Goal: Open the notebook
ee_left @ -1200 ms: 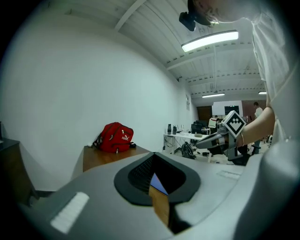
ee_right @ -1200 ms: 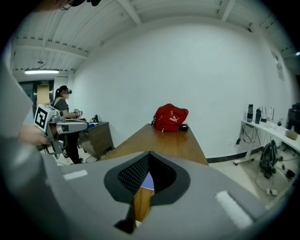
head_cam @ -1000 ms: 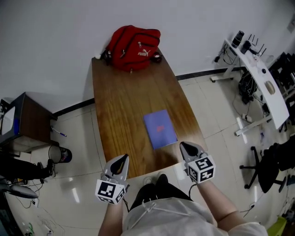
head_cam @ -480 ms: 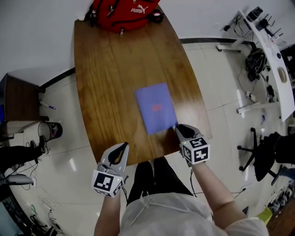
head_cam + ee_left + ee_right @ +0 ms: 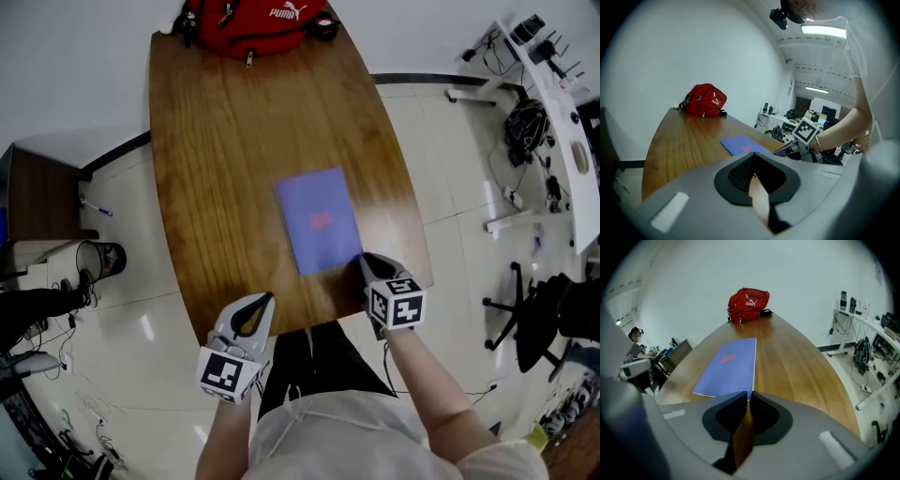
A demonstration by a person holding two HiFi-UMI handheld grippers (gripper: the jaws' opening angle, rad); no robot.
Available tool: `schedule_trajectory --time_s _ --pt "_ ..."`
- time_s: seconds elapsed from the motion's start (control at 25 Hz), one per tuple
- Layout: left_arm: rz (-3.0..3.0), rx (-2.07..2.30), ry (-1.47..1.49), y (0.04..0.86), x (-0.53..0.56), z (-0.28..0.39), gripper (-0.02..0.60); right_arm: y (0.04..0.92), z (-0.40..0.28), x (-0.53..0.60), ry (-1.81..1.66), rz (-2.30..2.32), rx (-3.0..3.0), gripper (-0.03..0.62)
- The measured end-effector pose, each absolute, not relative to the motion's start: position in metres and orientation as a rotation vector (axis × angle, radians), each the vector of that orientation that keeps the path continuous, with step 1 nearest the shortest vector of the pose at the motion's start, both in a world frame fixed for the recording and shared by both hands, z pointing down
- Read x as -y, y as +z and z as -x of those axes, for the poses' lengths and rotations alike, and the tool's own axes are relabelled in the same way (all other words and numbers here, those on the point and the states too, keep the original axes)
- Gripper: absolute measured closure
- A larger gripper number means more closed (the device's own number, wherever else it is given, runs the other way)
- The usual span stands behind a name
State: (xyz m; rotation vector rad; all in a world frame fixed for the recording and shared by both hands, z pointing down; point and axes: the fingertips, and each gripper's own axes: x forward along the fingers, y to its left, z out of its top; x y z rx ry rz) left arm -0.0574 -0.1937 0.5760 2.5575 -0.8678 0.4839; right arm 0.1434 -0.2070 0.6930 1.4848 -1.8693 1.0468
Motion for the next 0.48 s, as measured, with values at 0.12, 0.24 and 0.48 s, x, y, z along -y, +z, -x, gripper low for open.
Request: schedule_trajectory --time_s 0.12,0.24,0.48 --pt "-2.553 0.86 0.483 0.579 0.193 0.058 0.575 0.693 -0.143 0.208 1.043 -1.465 1.878 0.578" --pt "-2.54 0.864 0.473 0.579 0.193 0.059 0.575 0.69 -0.142 0.208 1.045 -1.459 1.886 0.586" --pt "-2.559 0.867 0.444 0.568 0.194 0.058 0.575 0.663 -0.141 0.211 1.026 -1.493 1.929 0.586"
